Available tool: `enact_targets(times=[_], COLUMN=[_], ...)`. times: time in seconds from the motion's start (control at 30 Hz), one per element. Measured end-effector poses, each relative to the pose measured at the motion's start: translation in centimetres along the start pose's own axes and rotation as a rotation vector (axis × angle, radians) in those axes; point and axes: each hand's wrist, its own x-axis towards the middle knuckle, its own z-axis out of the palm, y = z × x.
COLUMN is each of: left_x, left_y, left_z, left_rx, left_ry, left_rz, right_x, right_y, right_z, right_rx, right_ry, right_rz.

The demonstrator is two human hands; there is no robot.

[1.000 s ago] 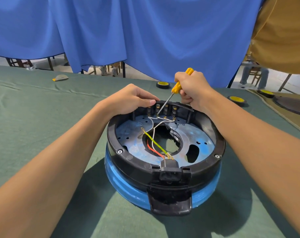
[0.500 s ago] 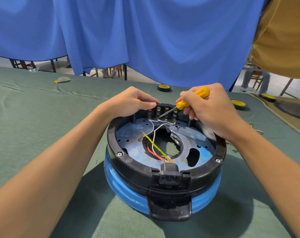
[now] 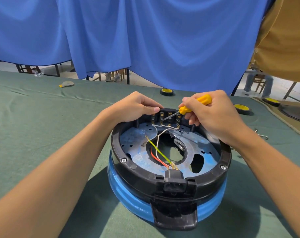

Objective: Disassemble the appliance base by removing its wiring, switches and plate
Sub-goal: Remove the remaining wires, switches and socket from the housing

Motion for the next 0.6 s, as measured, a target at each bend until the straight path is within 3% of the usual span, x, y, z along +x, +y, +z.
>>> enact_targets(times=[0.23, 0.6], left_x=[0.00, 0.33], left_y=[-0.07, -0.45], left_z=[0.02, -0.01], left_rx=[-0.008, -0.015], left_ry=[0.000, 0.006], left_rz=[0.001, 0.010], right_x=[0.14, 0.46], right_y=[-0.12, 0.14], right_z=[0.13, 0.04], right_rx=[-0.056, 0.082], right_ry=[0.015, 0.070], right_rz=[0.042, 0.123])
